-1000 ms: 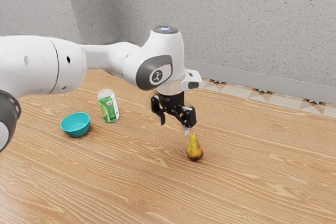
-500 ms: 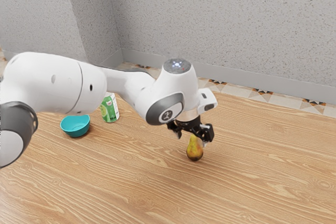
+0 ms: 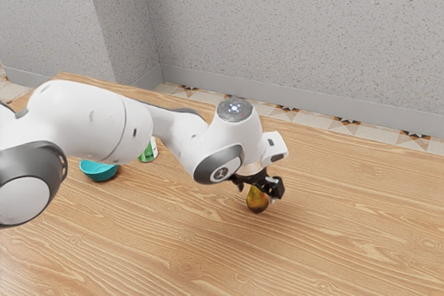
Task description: Place the pear in the bowl.
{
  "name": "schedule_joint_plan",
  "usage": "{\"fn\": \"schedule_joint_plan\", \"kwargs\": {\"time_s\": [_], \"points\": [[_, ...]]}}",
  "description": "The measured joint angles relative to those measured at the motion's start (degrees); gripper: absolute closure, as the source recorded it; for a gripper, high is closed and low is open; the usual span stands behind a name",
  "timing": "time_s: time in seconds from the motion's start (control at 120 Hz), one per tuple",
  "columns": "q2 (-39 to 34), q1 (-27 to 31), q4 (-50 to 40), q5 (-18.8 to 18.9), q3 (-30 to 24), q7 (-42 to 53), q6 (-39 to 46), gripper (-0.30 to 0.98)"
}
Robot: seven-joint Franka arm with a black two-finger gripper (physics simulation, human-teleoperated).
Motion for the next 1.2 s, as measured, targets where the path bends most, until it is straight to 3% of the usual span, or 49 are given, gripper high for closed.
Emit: {"fn": "schedule_joint_plan", "kwargs": {"time_s": [0.35,0.575,0.867,1.05,1.2], "points": [[2.2,0.6,0.2,0.0,0.0,1.3,3.1,0.10],[2.7,0.6,0.0,-0.2,0.0,1.8,3.9,0.26],[2.6,0.6,-0.1,-0.2,0.0,2.0,4.1,0.37],[-1.6,1.4,-3.0,0.0,0.0,1.8,4.1,0.41],[-9.0,6.4,-9.8,0.5,0.0,1.5,4.0,0.42]]}}
